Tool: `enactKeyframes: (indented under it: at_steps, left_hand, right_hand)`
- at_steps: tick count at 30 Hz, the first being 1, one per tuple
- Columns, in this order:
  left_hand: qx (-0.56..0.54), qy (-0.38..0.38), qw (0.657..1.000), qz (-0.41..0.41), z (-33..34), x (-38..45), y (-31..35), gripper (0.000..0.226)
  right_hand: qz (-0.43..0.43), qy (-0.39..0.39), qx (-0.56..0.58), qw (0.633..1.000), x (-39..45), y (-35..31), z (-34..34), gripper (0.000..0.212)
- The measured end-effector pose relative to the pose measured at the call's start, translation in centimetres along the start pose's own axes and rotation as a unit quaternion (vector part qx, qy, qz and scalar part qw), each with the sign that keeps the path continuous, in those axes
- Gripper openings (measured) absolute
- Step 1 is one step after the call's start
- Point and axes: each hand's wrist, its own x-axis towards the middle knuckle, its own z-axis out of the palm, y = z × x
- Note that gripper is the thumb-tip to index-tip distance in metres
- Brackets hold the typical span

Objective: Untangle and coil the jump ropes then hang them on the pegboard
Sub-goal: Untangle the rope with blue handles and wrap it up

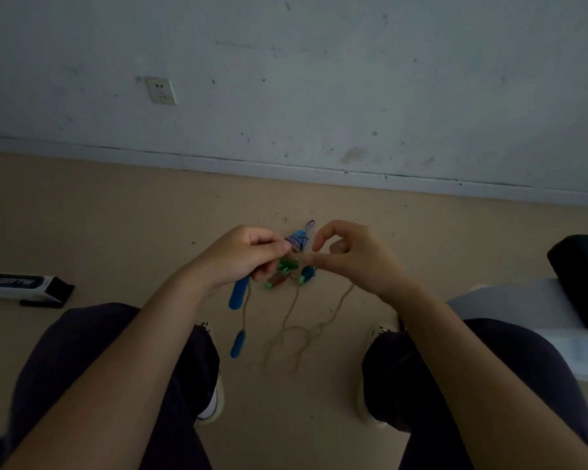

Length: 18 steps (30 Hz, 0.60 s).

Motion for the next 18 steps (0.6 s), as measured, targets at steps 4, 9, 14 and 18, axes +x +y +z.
enactKeyframes:
  at_steps: [4,9,14,18]
  left_hand:
    - [-0.018,0.034,0.999,0.011,-1.0,0.0,-0.5,0.020]
    - [-0.044,0.008,0.999,0.031,1.1,0.3,-0.3,0.017]
    - [-0.046,-0.007,0.998,0.031,1.6,0.3,0.1,0.016]
    - [-0.017,0.018,1.000,0.002,-0.1,0.2,-0.2,0.018]
  right_hand:
    - [0.000,0.063,0.004,0.998,0.0,0.2,-2.0,0.038]
    - [-0.001,-0.047,0.059,0.997,-0.1,-0.2,-0.1,0.034]
    - [-0.008,-0.045,0.024,0.999,0.0,0.1,1.1,0.022]
    - [-0.002,0.048,-0.022,0.999,0.1,0.1,-1.4,0.018]
